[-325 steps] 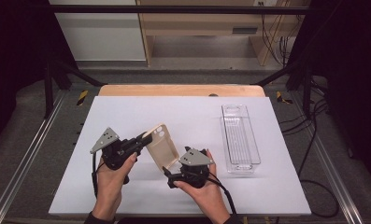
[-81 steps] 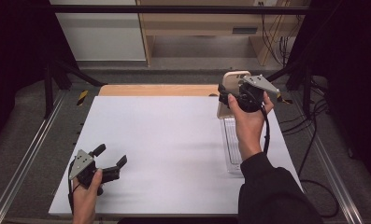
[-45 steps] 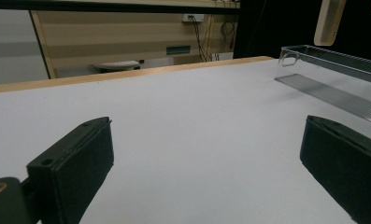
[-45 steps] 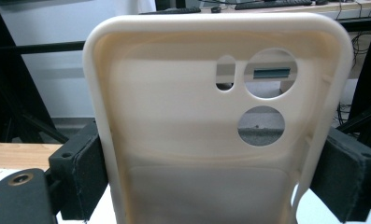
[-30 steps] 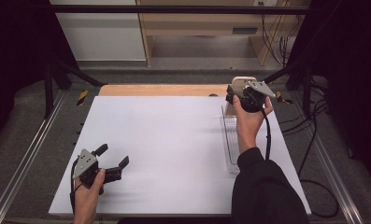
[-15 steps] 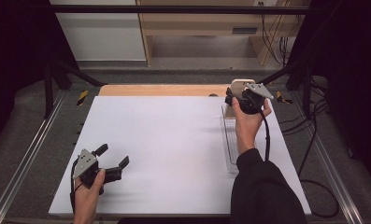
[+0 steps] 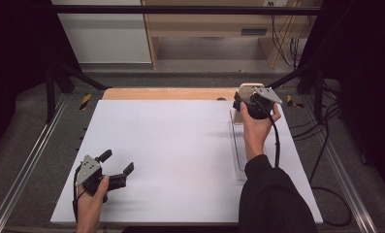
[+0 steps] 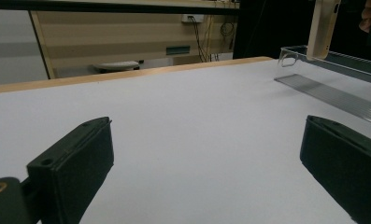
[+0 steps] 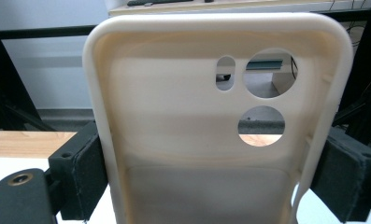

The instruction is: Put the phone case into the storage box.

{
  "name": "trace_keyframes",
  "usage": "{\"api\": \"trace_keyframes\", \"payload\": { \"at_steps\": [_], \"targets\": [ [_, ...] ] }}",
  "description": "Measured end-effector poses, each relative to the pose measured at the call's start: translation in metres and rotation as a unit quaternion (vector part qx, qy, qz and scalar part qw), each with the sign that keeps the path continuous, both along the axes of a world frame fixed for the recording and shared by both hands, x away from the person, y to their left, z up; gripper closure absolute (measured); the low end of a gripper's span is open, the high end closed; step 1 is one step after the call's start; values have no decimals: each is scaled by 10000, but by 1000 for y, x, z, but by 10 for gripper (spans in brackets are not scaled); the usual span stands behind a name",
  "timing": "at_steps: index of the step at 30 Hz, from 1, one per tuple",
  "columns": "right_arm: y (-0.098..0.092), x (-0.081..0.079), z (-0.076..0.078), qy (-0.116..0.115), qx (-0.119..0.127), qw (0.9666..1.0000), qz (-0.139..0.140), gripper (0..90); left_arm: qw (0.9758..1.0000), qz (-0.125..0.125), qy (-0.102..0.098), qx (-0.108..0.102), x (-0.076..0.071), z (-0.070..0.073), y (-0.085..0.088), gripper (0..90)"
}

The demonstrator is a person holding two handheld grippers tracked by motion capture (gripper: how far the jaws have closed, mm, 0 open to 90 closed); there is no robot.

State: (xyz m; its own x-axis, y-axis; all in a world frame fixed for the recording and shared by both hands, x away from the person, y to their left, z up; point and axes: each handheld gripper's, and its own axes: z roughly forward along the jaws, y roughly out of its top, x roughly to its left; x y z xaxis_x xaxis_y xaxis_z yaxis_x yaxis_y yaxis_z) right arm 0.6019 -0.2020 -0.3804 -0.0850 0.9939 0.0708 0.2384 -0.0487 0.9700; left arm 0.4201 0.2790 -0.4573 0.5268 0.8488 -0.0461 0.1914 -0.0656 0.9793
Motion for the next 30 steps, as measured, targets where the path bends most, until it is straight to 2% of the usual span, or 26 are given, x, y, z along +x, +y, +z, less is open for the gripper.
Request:
{"api": "trace_keyframes", "payload": {
  "at_steps": [6, 18, 30],
  "targets": [
    [1, 2, -5, 25, -65, 10000, -45, 115, 10000, -4, -3, 4, 0, 0, 0, 23],
    [-1, 17, -20, 52, -111, 9998, -169, 115, 10000, -22, 0, -13, 1, 0, 0, 22],
    [-3, 18, -18, -66, -118, 9997, -227, 112, 10000, -27, -2, 6, 1, 0, 0, 21]
  ]
}}
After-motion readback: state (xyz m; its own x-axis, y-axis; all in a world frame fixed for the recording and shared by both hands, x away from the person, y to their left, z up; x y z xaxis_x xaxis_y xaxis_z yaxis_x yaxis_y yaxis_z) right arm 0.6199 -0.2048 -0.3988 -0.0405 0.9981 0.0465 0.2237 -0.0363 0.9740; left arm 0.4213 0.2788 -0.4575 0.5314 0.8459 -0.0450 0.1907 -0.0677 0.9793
